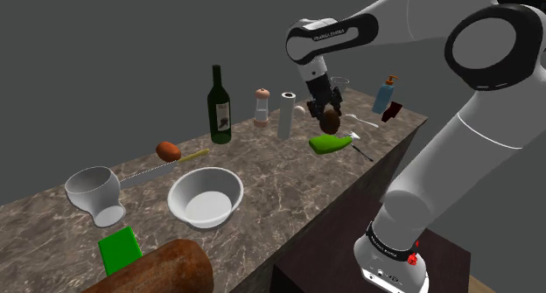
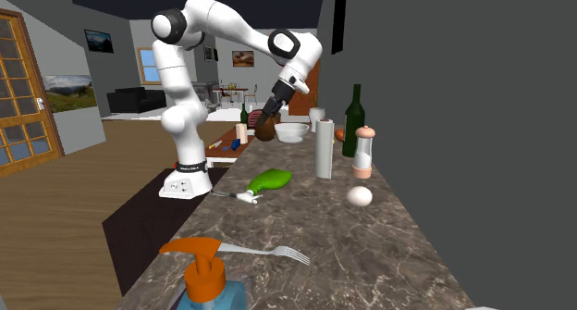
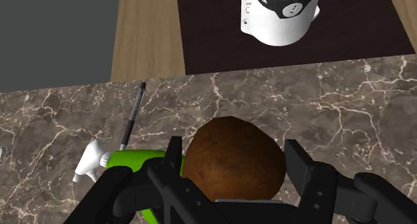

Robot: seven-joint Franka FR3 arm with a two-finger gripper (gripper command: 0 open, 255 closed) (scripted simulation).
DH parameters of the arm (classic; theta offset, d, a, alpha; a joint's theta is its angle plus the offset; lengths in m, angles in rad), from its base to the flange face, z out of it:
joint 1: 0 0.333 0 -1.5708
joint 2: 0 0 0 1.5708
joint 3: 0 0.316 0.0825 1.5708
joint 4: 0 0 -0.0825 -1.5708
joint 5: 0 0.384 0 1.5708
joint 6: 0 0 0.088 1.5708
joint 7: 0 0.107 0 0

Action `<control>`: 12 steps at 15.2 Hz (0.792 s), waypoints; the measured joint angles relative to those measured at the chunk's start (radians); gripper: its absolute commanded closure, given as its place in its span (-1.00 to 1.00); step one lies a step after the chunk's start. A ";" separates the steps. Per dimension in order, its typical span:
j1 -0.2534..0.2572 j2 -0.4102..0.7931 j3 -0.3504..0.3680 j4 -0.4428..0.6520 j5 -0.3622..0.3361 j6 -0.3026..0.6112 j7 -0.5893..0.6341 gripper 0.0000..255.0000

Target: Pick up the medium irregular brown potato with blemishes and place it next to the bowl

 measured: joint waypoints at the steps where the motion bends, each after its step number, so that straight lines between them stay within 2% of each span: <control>1: 0.012 -0.018 0.015 -0.018 0.015 -0.005 0.024 1.00; 8: 0.086 -0.132 0.113 -0.133 0.127 -0.027 0.178 1.00; 12: 0.132 -0.166 0.176 -0.163 0.204 -0.038 0.271 1.00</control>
